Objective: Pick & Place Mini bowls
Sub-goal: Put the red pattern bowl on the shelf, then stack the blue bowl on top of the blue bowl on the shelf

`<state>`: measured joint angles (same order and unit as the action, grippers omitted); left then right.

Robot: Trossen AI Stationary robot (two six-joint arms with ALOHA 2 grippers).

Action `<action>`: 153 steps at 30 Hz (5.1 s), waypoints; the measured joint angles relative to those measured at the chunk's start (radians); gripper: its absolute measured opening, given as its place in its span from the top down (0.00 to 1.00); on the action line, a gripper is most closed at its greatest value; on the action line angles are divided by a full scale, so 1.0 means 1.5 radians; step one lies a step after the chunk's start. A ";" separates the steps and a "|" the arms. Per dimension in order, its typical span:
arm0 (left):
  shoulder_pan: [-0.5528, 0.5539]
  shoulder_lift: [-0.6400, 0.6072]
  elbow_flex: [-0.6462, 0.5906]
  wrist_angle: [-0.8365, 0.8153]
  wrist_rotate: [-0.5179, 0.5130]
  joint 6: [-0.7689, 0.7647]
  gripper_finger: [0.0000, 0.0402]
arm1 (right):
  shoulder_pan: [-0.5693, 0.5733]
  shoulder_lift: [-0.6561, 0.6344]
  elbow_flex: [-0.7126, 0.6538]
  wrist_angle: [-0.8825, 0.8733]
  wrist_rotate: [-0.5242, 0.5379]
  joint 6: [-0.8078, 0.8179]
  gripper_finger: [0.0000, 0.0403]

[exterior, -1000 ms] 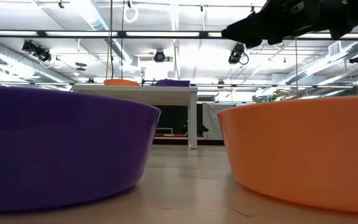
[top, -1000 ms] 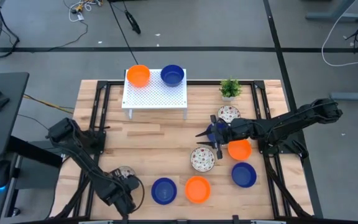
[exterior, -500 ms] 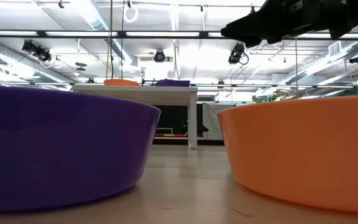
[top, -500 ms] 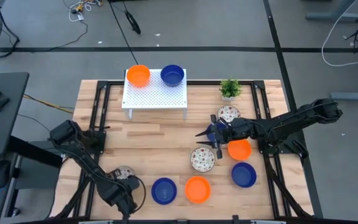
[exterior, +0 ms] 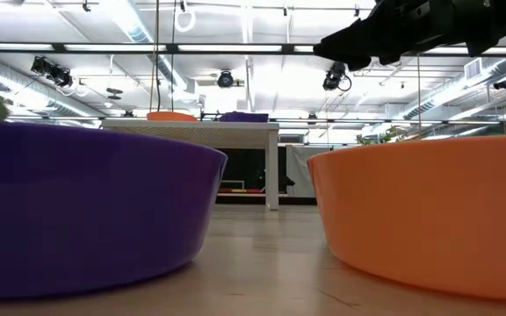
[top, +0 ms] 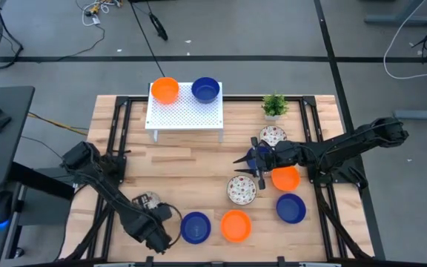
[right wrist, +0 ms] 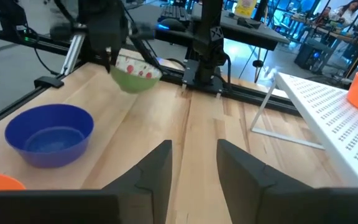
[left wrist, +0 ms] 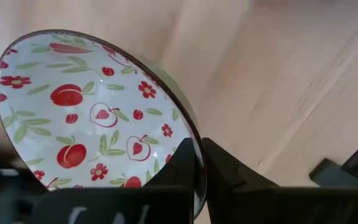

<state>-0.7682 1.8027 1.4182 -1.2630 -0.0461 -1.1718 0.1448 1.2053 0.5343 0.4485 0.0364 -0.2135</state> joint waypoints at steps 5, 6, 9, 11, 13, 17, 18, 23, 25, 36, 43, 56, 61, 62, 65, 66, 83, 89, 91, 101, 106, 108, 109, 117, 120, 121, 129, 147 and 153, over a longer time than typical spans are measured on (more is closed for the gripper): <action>0.077 0.000 0.113 -0.102 -0.083 0.125 0.97 | 0.000 0.000 0.000 -0.007 0.000 0.027 0.68; 0.099 -0.002 0.132 -0.124 -0.096 0.161 0.97 | 0.000 0.000 0.000 -0.012 0.000 0.032 0.68; 0.175 -0.002 0.183 -0.150 -0.114 0.294 0.97 | 0.000 0.000 0.000 -0.019 0.000 0.042 0.68; 0.234 -0.002 0.205 -0.155 -0.130 0.392 0.97 | 0.000 0.000 0.000 -0.027 0.000 0.050 0.68; 0.298 -0.002 0.215 -0.161 -0.142 0.483 0.97 | 0.000 0.000 0.000 -0.035 0.000 0.054 0.68; 0.422 -0.002 0.220 -0.167 -0.193 0.629 0.97 | 0.000 0.000 0.000 -0.047 0.000 0.064 0.68; 0.453 -0.002 0.220 -0.165 -0.203 0.660 0.97 | 0.000 0.000 0.000 -0.049 0.000 0.065 0.68; 0.564 -0.002 0.220 -0.138 -0.226 0.763 0.97 | 0.000 0.000 0.000 -0.066 0.000 0.067 0.68; 0.590 -0.002 0.220 -0.130 -0.225 0.787 0.97 | 0.000 0.000 0.000 -0.072 0.000 0.067 0.68; 0.645 -0.002 0.219 -0.082 -0.223 0.877 0.96 | 0.000 0.000 0.000 -0.076 0.000 0.082 0.68; 0.645 -0.002 0.216 -0.077 -0.223 0.912 0.94 | 0.000 0.000 0.000 -0.072 0.000 0.082 0.68; 0.646 -0.002 0.215 -0.078 -0.251 0.929 0.93 | 0.000 0.000 0.000 -0.074 0.000 0.082 0.68; 0.646 -0.002 0.215 -0.078 -0.253 0.929 0.93 | 0.000 0.000 0.000 -0.075 0.000 0.082 0.68; 0.646 -0.002 0.215 -0.078 -0.253 0.929 0.93 | 0.000 0.000 0.000 -0.075 0.000 0.082 0.68; 0.645 -0.002 0.215 -0.079 -0.253 0.930 0.93 | 0.000 0.000 0.000 -0.075 0.000 0.082 0.68; 0.645 -0.002 0.215 -0.079 -0.253 0.930 0.93 | 0.000 0.000 0.000 -0.075 0.000 0.082 0.68; 0.646 -0.002 0.215 -0.079 -0.265 0.924 0.68 | 0.000 0.000 0.000 -0.075 0.000 0.082 0.68; 0.646 -0.002 0.215 -0.089 -0.264 0.910 0.47 | 0.000 0.000 0.000 -0.075 0.000 0.082 0.68; 0.646 -0.007 0.215 -0.097 -0.263 0.902 0.41 | 0.000 0.000 0.000 -0.076 0.000 0.082 0.68; 0.613 -0.095 0.215 -0.119 -0.247 0.793 0.32 | 0.000 0.000 0.000 -0.085 0.000 0.082 0.68; 0.552 -0.164 0.212 -0.110 -0.232 0.712 0.35 | 0.000 0.000 0.000 -0.112 0.000 0.078 0.68; 0.516 -0.197 0.187 -0.072 -0.246 0.691 0.36 | 0.000 0.000 0.000 -0.130 0.000 0.072 0.68; 0.497 -0.216 0.166 -0.051 -0.255 0.682 0.37 | 0.001 0.000 0.000 -0.140 0.000 0.069 0.68; 0.361 -0.363 -0.116 0.291 -0.306 0.636 0.41 | 0.001 -0.009 0.001 -0.269 -0.002 0.066 0.68; 0.325 -0.377 -0.232 0.490 -0.315 0.657 0.42 | 0.001 -0.016 0.001 -0.348 -0.002 0.048 0.68; 0.315 -0.377 -0.269 0.551 -0.317 0.670 0.42 | 0.001 -0.018 0.004 -0.376 0.000 0.044 0.68; 0.284 -0.303 -0.471 1.039 -0.322 0.751 0.42 | 0.001 -0.020 0.103 -0.677 0.067 0.134 0.60; 0.281 -0.082 -0.496 1.308 -0.287 0.725 0.42 | -0.002 0.101 0.079 -0.626 0.023 0.108 0.69; 0.283 -0.073 -0.491 1.317 -0.284 0.724 0.42 | -0.012 0.137 0.079 -0.628 0.025 0.092 0.91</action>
<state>-0.3440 1.6936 0.6813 0.7131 -0.4721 -0.0853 0.1264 1.4101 0.6533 -0.4940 0.0743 -0.0758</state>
